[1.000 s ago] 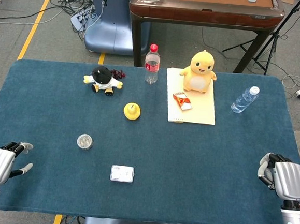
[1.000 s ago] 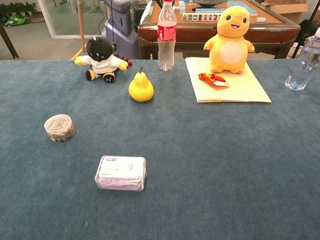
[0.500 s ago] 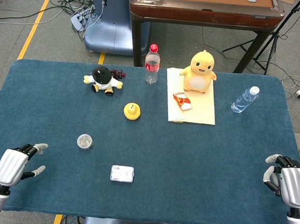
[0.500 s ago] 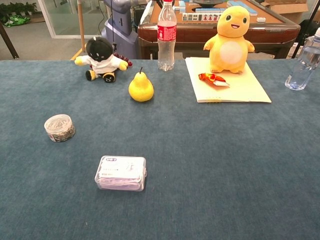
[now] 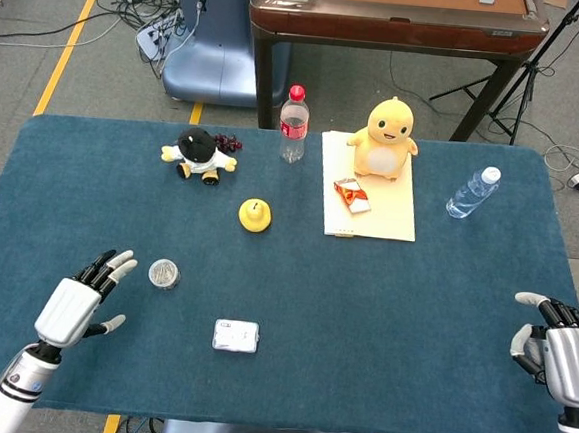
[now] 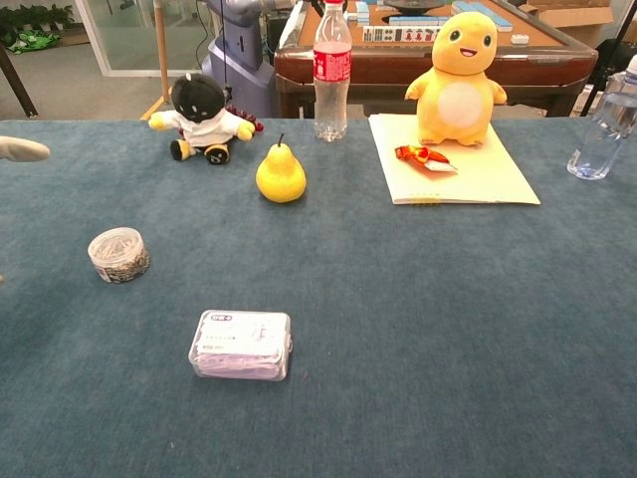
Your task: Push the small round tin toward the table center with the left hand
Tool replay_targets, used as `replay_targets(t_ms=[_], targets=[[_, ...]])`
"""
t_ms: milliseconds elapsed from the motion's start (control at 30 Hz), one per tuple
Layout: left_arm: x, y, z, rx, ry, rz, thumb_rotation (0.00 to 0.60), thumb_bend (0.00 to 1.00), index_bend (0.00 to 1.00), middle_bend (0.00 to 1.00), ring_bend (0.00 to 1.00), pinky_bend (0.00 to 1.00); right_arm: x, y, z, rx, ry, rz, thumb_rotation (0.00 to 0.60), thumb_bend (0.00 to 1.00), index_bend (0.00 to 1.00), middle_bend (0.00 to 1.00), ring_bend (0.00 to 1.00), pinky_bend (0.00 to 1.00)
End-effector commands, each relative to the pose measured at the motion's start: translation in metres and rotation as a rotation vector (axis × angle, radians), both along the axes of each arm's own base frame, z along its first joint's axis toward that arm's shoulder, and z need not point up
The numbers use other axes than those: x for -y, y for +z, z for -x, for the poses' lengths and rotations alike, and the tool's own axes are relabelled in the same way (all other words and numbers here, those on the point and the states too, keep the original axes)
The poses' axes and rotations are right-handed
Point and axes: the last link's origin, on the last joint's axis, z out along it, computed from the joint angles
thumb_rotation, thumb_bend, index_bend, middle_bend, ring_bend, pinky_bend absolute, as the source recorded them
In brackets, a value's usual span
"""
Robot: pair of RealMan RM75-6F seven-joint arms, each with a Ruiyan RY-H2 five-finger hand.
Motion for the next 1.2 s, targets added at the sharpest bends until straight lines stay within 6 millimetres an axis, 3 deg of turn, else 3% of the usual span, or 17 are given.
replay_targets(t_ms=[33,433,667,1200], targets=[[-0.010,-0.004,-0.004,-0.001,0.002,-0.021,0.600,0.00,0.06,0.02,0.02,0.33,0.001,-0.001,0.001,0.005,-0.003,-0.010,0.600,0.35,0.52,0.34,0.30,0.37],[-0.034,-0.026,-0.008,-0.050,0.037,-0.036,0.600,0.00,0.00,0.00,0.00,0.43,0.002,-0.002,0.001,0.007,-0.009,-0.019,0.600,0.33,0.52,0.34,0.30,0.36],[-0.051,-0.042,-0.008,-0.025,0.027,-0.033,0.600,0.00,0.00,0.00,0.00,0.34,0.002,-0.003,0.002,0.020,-0.021,-0.036,0.600,0.33,0.52,0.34,0.30,0.36],[-0.073,-0.057,-0.009,-0.107,0.080,-0.029,0.600,0.00,0.00,0.00,0.00,0.34,0.002,-0.003,0.003,0.022,-0.031,-0.045,0.600,0.32,0.52,0.34,0.30,0.36]])
